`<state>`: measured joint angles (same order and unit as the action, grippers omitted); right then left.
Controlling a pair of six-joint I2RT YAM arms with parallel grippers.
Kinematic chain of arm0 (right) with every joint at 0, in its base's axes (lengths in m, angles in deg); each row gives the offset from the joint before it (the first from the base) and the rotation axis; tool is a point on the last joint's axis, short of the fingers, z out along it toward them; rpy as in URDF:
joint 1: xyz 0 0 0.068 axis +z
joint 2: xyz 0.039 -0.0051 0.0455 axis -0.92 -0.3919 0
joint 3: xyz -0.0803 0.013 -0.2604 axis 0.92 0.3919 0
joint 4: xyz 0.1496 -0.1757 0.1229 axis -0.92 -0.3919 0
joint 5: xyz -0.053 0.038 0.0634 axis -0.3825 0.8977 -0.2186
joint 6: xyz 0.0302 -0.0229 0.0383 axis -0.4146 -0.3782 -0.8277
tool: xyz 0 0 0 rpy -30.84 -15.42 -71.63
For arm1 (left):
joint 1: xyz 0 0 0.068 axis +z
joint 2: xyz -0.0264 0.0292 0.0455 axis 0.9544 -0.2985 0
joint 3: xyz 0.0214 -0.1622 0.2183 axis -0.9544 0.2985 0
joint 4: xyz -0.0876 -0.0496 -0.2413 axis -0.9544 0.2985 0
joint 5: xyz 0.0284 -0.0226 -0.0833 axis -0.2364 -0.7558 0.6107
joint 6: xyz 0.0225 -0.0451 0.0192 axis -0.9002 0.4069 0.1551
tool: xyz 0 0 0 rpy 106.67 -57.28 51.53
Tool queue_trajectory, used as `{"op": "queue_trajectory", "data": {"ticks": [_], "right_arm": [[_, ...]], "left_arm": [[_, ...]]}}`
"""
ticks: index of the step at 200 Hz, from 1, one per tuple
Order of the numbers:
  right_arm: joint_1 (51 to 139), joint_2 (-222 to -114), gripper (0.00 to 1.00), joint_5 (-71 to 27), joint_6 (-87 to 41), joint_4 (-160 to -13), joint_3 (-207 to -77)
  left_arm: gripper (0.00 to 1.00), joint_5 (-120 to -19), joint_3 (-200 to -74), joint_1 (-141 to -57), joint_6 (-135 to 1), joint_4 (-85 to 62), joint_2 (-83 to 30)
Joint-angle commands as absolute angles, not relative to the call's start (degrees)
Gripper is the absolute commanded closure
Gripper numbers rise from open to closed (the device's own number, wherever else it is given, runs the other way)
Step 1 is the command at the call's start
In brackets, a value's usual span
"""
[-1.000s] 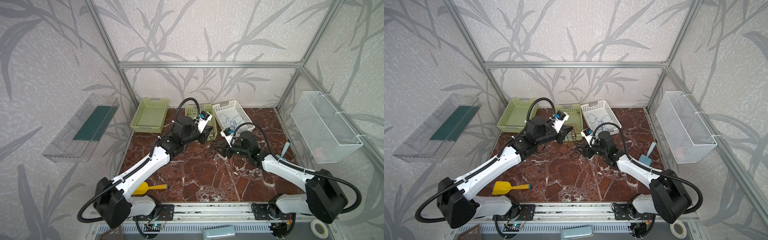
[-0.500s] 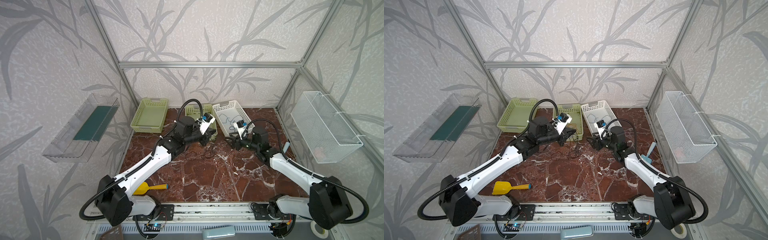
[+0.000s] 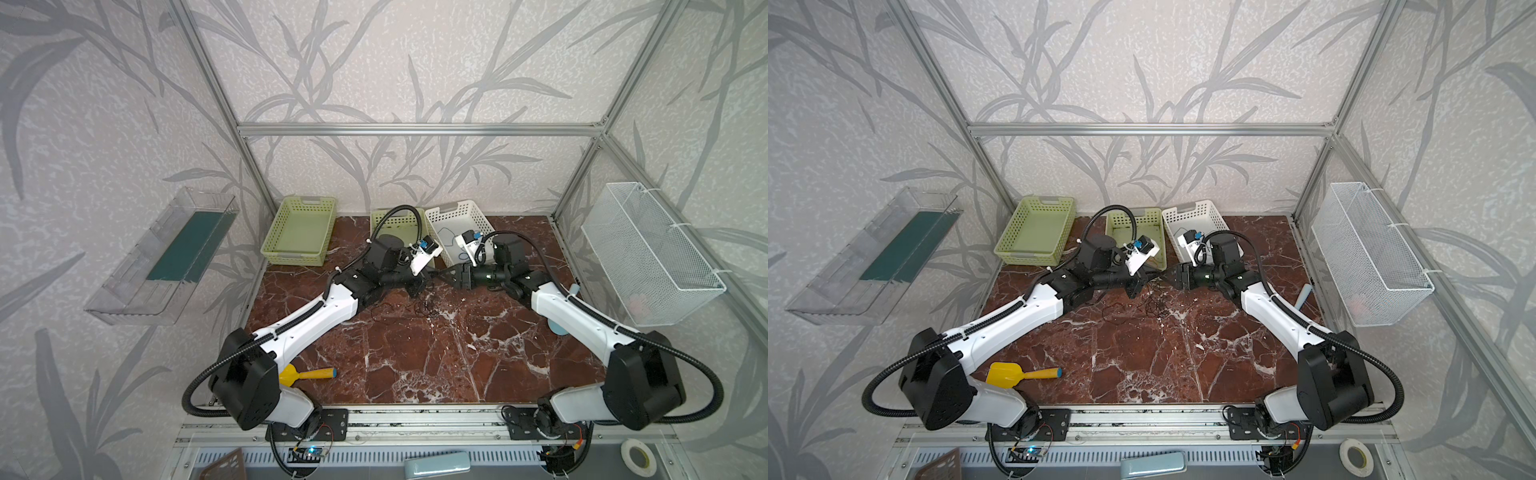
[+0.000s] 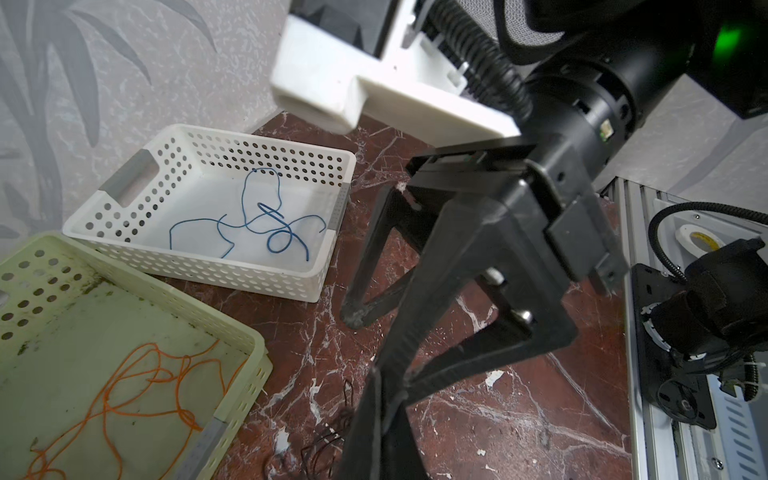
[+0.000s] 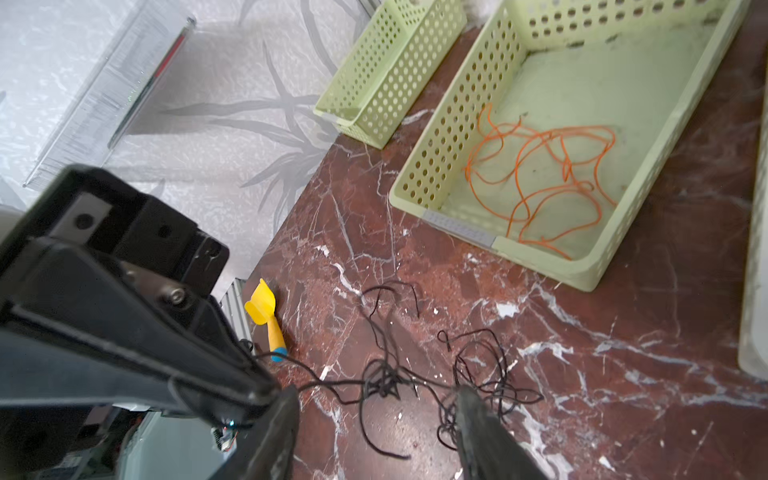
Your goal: Untangle the cables
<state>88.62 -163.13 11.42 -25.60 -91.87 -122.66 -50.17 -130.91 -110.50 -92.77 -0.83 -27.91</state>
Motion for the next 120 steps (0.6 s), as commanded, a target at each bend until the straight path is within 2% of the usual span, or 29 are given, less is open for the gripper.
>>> {"op": "queue_trajectory", "data": {"ticks": [1, 33, 71, 105, 120], "right_arm": [[88.7, -164.6, 0.39, 15.1, -25.4, -98.2, -125.7], [88.3, -166.7, 0.39, 15.1, -21.5, -105.3, -129.1], [84.6, -165.4, 0.39, 18.6, -26.0, -100.5, -126.1], [83.7, -162.0, 0.4, 18.7, -17.4, -106.1, -125.9], [81.3, -160.9, 0.41, 18.7, -17.7, -105.8, -124.4]], "left_arm": [[1.0, -48.5, -134.2, -111.4, -96.2, 1.5, -28.7], [1.0, -47.5, -135.7, -112.2, -98.9, 4.7, -29.8], [1.0, -48.0, -136.2, -113.1, -100.6, 7.2, -30.3], [1.0, -49.0, -135.8, -113.2, -100.3, 6.2, -30.4], [1.0, -48.5, -136.1, -113.2, -100.2, 5.9, -30.7]]}}
